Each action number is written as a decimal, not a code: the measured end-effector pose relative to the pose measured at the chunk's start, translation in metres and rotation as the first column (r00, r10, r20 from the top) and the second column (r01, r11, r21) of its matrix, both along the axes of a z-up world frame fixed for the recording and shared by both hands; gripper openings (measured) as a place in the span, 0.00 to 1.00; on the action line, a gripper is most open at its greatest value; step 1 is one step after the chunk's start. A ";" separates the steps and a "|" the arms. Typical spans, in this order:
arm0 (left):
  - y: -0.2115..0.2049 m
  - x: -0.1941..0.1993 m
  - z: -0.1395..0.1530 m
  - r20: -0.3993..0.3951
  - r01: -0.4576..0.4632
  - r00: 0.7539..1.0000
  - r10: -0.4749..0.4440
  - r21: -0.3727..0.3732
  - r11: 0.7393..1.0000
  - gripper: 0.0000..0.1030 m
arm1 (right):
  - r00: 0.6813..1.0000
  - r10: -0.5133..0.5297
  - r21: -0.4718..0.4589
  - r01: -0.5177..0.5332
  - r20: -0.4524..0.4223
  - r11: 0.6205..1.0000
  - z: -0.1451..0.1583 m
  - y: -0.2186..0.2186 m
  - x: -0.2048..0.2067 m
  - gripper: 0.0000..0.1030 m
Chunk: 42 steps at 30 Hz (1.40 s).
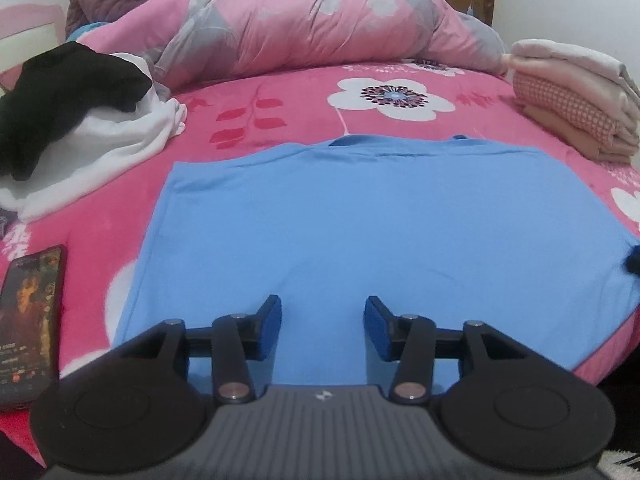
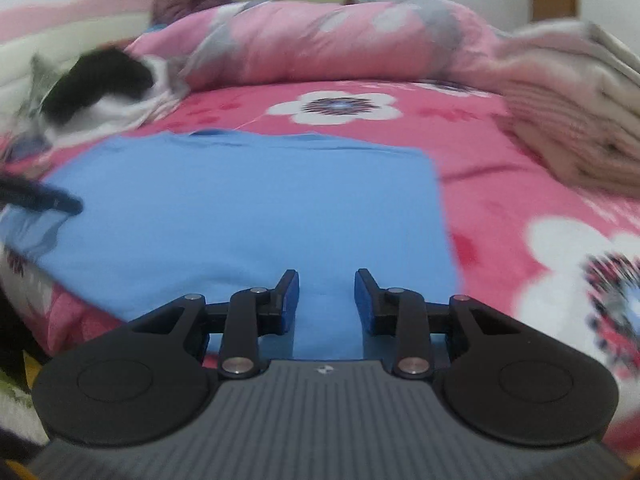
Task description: Fold clothes
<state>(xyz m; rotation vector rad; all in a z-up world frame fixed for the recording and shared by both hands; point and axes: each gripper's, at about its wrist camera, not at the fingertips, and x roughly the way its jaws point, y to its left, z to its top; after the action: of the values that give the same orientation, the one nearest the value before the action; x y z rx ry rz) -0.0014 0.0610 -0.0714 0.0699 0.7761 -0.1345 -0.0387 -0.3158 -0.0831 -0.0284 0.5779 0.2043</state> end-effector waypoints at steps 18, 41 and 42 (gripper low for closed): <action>-0.004 -0.003 0.010 -0.040 -0.104 0.993 0.110 0.126 0.987 0.72 | 0.994 0.068 0.043 -0.072 0.085 0.997 0.018 0.051 -0.007 0.30; 0.005 -0.015 0.018 0.019 -0.156 0.988 0.155 0.059 0.986 0.83 | 0.987 0.148 0.001 -0.148 0.063 0.989 -0.009 0.084 0.008 0.44; 0.008 -0.019 0.019 0.029 -0.154 0.988 0.153 0.043 0.987 0.84 | 0.987 0.150 0.007 -0.151 0.061 0.989 -0.010 0.083 0.009 0.45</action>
<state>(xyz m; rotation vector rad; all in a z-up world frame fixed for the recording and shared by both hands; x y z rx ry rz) -0.0202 0.0690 -0.0527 0.0539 0.7561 0.0303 -0.0299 -0.2330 -0.0926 -0.0665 0.5149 0.3523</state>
